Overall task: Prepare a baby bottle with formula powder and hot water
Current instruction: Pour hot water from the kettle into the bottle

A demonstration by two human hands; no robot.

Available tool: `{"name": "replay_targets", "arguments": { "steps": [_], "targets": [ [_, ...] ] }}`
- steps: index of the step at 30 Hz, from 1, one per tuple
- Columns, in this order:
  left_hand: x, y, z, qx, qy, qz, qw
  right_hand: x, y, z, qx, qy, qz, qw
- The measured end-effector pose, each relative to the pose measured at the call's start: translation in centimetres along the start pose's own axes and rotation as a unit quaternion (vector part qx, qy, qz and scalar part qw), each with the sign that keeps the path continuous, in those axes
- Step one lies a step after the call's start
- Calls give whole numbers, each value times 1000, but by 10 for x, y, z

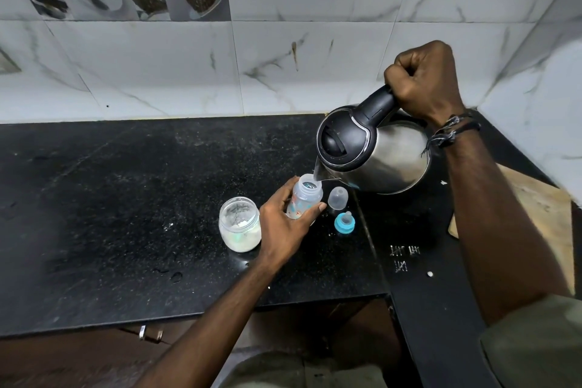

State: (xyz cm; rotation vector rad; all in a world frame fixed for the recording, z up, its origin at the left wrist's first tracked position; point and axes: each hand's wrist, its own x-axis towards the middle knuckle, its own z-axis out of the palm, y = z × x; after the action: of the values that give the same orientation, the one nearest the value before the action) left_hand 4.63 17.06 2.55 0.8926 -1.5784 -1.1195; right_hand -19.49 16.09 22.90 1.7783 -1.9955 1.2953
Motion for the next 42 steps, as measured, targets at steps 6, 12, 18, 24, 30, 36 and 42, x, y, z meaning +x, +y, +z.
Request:
{"name": "replay_targets", "arguments": {
  "steps": [6, 12, 18, 24, 30, 36, 42],
  "targets": [
    [0, -1, 1, 7, 1, -3, 1000, 0, -4, 0, -1, -7, -15, 1000],
    [0, -1, 2, 6, 13, -4, 1000, 1, -5, 1, -7, -8, -20, 1000],
    [1, -1, 2, 7, 12, 2, 1000, 1, -8, 0, -1, -12, -24, 1000],
    [1, -3, 3, 4, 14, -6, 1000, 1, -11, -1, -1, -9, -23, 1000],
    [1, -3, 4, -1, 17, -8, 1000, 2, -13, -1, -9, -12, -30, 999],
    [3, -3, 2, -1, 20, -6, 1000, 3, -17, 1, -21, -11, -43, 999],
    [3, -2, 1, -1, 12, -2, 1000, 3, -19, 0, -29, -15, -42, 999]
  ]
}}
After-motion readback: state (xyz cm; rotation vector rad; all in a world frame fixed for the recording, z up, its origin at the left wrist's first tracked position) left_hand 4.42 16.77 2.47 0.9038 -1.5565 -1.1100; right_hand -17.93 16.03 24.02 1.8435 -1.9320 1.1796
